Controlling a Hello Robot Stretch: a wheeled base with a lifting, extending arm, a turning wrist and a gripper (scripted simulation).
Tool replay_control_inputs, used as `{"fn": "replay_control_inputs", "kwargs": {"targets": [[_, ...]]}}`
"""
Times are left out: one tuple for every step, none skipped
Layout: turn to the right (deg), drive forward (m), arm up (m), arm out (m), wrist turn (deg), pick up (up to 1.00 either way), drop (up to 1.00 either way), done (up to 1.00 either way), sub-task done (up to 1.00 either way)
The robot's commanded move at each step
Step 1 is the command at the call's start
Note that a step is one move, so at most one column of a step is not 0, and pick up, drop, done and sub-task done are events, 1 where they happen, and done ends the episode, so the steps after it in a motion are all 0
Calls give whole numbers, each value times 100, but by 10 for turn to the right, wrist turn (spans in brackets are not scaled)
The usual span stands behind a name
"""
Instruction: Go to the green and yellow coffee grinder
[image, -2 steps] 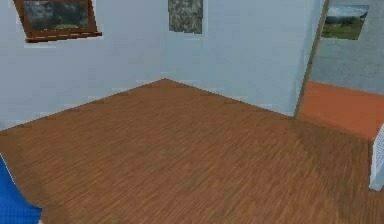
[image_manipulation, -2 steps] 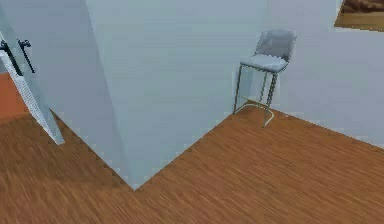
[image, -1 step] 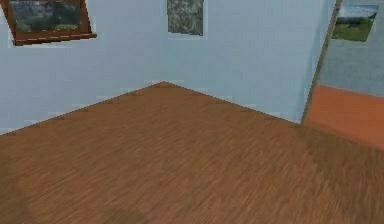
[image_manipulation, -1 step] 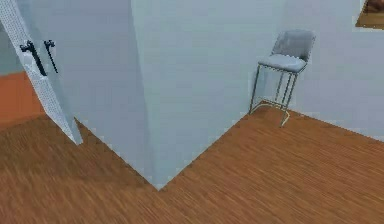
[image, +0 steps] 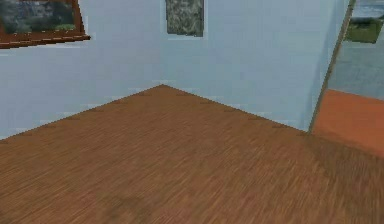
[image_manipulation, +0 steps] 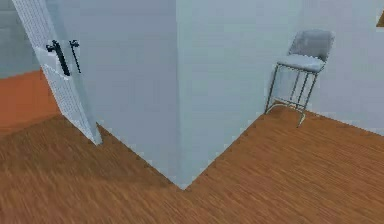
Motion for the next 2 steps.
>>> {"fn": "replay_control_inputs", "kwargs": {"targets": [[450,0,0,0,0,0,0,0,0],[0,100,0,0,0,0,0,0,0]]}}
